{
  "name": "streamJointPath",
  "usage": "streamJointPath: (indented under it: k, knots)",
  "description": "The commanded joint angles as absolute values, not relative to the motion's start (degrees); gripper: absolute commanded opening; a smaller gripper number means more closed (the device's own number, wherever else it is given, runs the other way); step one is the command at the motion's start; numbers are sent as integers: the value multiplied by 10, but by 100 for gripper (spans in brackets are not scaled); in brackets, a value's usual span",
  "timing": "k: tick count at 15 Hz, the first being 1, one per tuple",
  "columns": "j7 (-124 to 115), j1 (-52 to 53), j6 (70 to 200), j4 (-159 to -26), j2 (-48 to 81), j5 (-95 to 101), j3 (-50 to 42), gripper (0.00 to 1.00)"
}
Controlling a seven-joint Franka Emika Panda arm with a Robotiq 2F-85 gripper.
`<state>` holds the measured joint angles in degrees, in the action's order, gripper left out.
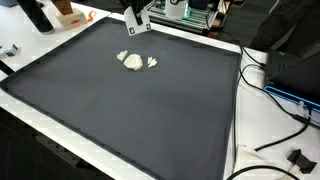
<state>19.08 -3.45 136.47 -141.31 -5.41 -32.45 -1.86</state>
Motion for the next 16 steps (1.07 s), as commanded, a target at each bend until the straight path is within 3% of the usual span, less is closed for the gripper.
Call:
streamJointPath:
  k: [1,16]
  knots:
    - [53,-24,1355,-1423,-87,-193,-4,1]
    - [-177,10,1143,-1271,5,176,49,1]
